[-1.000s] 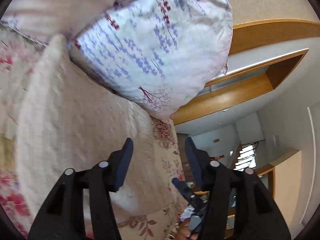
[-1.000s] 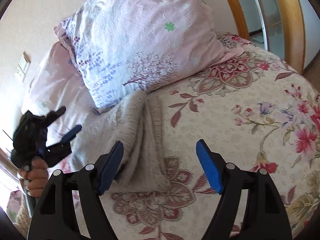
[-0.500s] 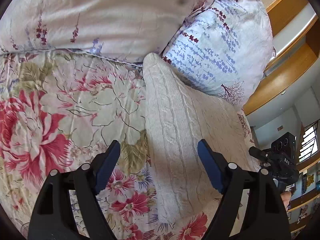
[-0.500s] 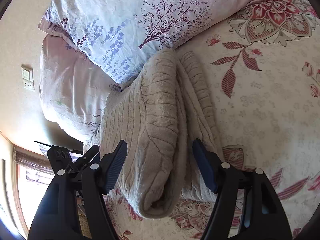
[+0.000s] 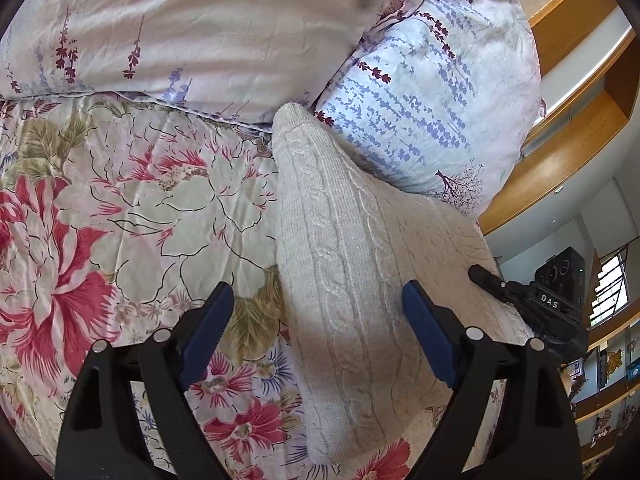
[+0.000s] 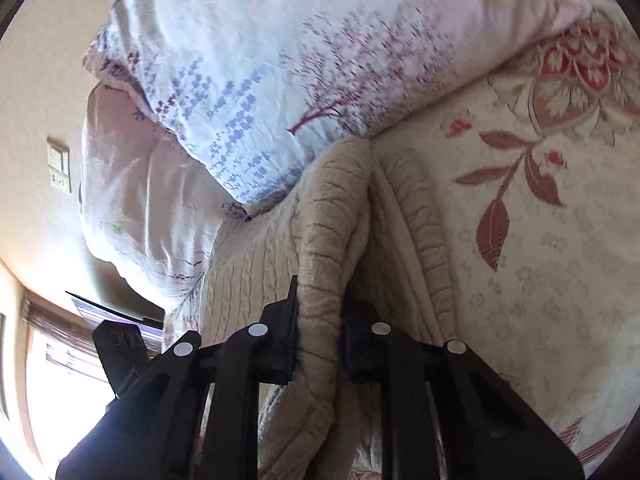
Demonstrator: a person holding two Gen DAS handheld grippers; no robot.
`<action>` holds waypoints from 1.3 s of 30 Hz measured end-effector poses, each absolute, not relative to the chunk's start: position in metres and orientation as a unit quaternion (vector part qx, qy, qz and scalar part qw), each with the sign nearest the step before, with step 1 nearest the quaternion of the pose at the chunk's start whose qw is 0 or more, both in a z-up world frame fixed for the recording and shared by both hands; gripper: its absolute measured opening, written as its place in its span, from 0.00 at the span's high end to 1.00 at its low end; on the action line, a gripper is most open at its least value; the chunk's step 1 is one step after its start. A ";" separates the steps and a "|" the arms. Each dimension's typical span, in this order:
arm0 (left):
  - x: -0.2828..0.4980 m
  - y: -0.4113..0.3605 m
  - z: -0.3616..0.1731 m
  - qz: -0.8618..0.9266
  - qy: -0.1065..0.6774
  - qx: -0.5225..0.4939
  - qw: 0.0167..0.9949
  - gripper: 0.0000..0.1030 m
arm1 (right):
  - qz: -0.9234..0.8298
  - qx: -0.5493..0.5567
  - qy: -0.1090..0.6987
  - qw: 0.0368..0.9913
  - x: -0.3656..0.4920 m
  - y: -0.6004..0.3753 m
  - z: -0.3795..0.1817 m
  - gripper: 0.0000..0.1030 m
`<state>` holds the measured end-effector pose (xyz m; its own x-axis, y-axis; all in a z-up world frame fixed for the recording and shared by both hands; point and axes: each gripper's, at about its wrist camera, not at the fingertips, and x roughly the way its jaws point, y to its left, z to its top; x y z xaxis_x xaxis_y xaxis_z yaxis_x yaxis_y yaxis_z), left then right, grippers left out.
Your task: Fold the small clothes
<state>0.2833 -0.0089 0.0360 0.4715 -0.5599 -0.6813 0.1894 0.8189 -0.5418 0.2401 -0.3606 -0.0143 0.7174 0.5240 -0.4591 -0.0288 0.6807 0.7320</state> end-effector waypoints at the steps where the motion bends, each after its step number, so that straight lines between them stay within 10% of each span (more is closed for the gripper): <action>1: 0.283 -0.010 0.036 -0.225 0.463 -0.198 0.834 0.17 | 0.158 0.346 0.328 0.865 0.237 -0.358 -0.005 0.84; 19: 0.267 -0.030 0.033 -0.274 0.475 -0.188 0.815 0.18 | 0.096 0.344 0.324 0.876 0.213 -0.384 -0.033 0.84; 24: 0.256 -0.027 0.030 -0.279 0.480 -0.193 0.809 0.20 | 0.096 0.353 0.318 0.874 0.199 -0.390 -0.022 0.65; 33: 0.240 -0.032 0.023 -0.286 0.499 -0.176 0.799 0.32 | 0.146 0.366 0.324 0.860 0.153 -0.389 -0.024 0.65; 39: 0.235 -0.034 0.018 -0.303 0.515 -0.188 0.780 0.69 | 0.115 0.279 0.304 0.904 0.141 -0.369 -0.010 0.90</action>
<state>0.2350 -0.0342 0.0183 0.2870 -0.6656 -0.6889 0.2794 0.7460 -0.6045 0.1409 -0.3688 -0.0096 0.7888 0.3769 -0.4855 -0.0383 0.8185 0.5733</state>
